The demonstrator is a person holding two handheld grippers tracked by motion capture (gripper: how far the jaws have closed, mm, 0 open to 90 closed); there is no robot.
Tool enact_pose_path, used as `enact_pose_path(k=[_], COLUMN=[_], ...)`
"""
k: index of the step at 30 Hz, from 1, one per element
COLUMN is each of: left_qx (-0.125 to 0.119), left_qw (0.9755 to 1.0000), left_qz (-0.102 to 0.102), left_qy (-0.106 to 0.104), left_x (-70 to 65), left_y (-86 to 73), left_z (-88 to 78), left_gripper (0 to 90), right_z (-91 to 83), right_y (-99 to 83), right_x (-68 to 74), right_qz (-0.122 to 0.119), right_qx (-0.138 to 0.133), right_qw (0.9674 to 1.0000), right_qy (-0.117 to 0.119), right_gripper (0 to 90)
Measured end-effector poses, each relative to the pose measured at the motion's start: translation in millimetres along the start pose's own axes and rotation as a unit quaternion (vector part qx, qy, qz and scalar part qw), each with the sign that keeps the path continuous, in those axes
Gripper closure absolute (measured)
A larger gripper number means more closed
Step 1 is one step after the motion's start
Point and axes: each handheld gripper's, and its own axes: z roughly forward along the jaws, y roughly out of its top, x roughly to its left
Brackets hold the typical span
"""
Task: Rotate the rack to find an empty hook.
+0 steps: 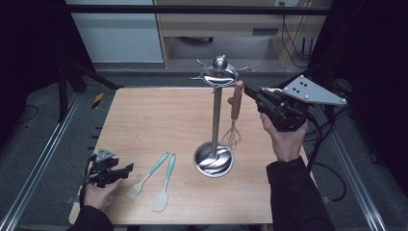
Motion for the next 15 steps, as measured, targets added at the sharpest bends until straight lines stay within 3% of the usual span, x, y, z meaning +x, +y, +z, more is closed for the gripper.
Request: enact_pose_path(k=[15], left_qx=[-0.001], left_qw=[1.0], left_qz=[0.0], left_qy=[0.001], left_x=[0.1], left_y=[0.1], left_z=[-0.5], left_gripper=[34.8], right_z=[0.6], right_y=[1.1], right_x=[13.1], right_qz=[-0.009], right_qx=[-0.005], right_qw=[0.9997], right_qy=[0.02], right_gripper=[90.0])
